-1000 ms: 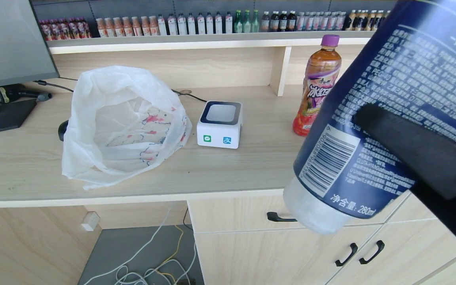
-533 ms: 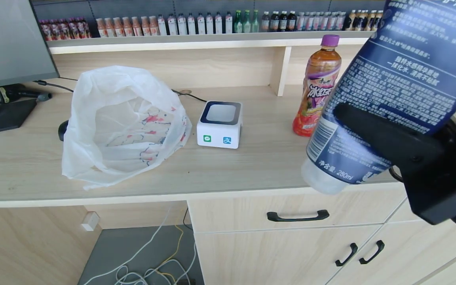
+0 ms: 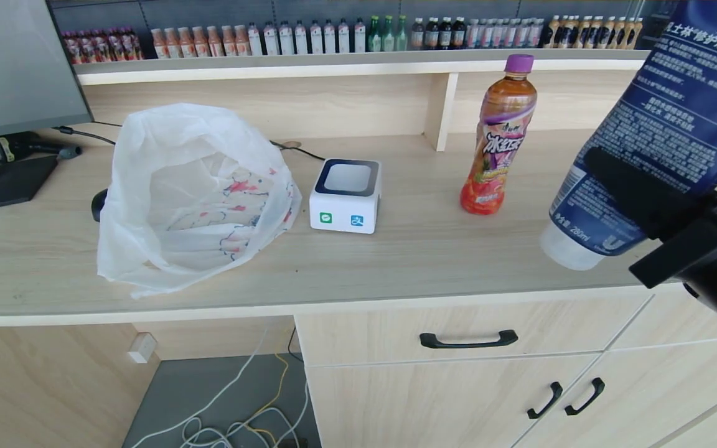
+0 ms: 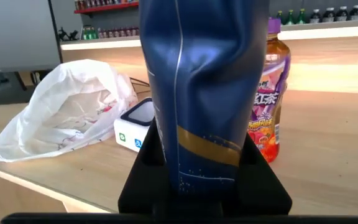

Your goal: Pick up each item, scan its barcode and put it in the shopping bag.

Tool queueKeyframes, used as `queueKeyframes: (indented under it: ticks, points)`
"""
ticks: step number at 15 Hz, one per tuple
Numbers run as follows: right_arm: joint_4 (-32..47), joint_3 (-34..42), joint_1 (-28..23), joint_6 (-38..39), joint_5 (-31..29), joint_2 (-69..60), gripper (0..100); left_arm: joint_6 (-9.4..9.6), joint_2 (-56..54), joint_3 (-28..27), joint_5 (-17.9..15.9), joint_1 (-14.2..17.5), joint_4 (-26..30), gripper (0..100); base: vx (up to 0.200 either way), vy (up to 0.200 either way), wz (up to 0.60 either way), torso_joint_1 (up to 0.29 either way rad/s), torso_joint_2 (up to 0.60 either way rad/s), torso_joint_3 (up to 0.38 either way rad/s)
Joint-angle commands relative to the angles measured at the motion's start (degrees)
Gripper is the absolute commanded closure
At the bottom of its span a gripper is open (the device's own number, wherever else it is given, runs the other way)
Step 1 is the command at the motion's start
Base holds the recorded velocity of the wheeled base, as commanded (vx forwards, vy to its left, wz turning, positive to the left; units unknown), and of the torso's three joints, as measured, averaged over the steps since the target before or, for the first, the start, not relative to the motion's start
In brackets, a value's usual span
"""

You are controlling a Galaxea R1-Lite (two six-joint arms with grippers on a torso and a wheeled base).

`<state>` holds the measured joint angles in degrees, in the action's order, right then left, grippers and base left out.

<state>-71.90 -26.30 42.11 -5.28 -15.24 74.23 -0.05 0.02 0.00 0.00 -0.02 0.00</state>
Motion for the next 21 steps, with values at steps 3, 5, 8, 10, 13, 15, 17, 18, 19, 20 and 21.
queueKeyframes:
  ticks: [3, 5, 8, 10, 13, 15, 17, 18, 19, 20, 21]
  points:
    - [-0.96, 3.09, -2.99, -0.08, -0.23, -0.05, 100, 0.05, -0.02, 0.00, 0.00, 0.02, 0.00, 100, -0.133, 0.000, 0.00, 0.002, 0.00, -0.002]
    - [-1.31, 4.15, -3.08, 0.44, -0.23, 2.15, 100, 0.05, -0.02, 0.00, 0.00, -0.06, 0.00, 100, -0.100, 0.000, 0.00, 0.001, 0.00, 0.001]
    - [-6.06, 7.93, -2.99, -0.70, 0.38, 4.26, 100, 0.05, -0.02, 0.00, 0.00, -0.06, 0.00, 100, 0.000, 0.000, 0.00, 0.000, 0.00, 0.000]
    - [-6.41, 6.70, -2.99, -0.43, 0.65, 4.87, 100, -0.04, -0.02, 0.00, 0.00, 0.02, 0.00, 100, 0.000, 0.000, 0.00, 0.000, 0.00, 0.000]
    - [-8.17, 6.78, -3.08, 0.09, 2.41, 6.37, 100, -0.04, -0.02, 0.00, 0.00, 0.02, 0.00, 100, 0.000, 0.000, 0.00, 0.000, 0.00, 0.000]
    - [-8.26, 6.78, -3.87, 0.09, 2.32, 6.28, 100, -0.04, -0.02, 0.00, 0.00, 0.02, 0.00, 100, 0.000, 0.200, 0.00, 0.005, 0.00, 0.007]
    - [-8.26, 6.26, -4.58, 0.09, 2.49, 6.28, 100, -0.04, -0.02, 0.00, 0.00, 0.02, 0.00, 100, 0.000, 0.200, 0.00, 0.002, 0.00, 0.000]
    - [-8.26, 5.82, -4.58, 0.18, 2.49, 6.46, 100, -0.04, -0.02, 0.00, 0.00, 0.02, 0.00, 100, 0.000, 0.200, 0.00, 0.002, 0.01, 0.002]
    - [-8.26, 5.64, -4.58, 0.18, 2.58, 6.54, 100, -0.13, -0.02, 0.00, 0.00, 0.02, 0.00, 100, 0.000, 0.200, 0.00, -0.007, 0.01, 0.002]
    - [-8.26, 6.26, -4.49, 0.27, 2.93, 6.63, 100, -0.04, -0.02, 0.00, 0.00, 0.02, 0.00, 100, 0.000, 0.200, 0.00, 0.007, 0.01, 0.002]
    - [-8.34, 6.43, -4.40, 0.36, 4.34, 6.81, 100, -0.13, -0.02, 0.00, 0.00, 0.02, 0.00, 100, 0.000, 0.200, 0.00, 0.017, 0.00, 0.002]
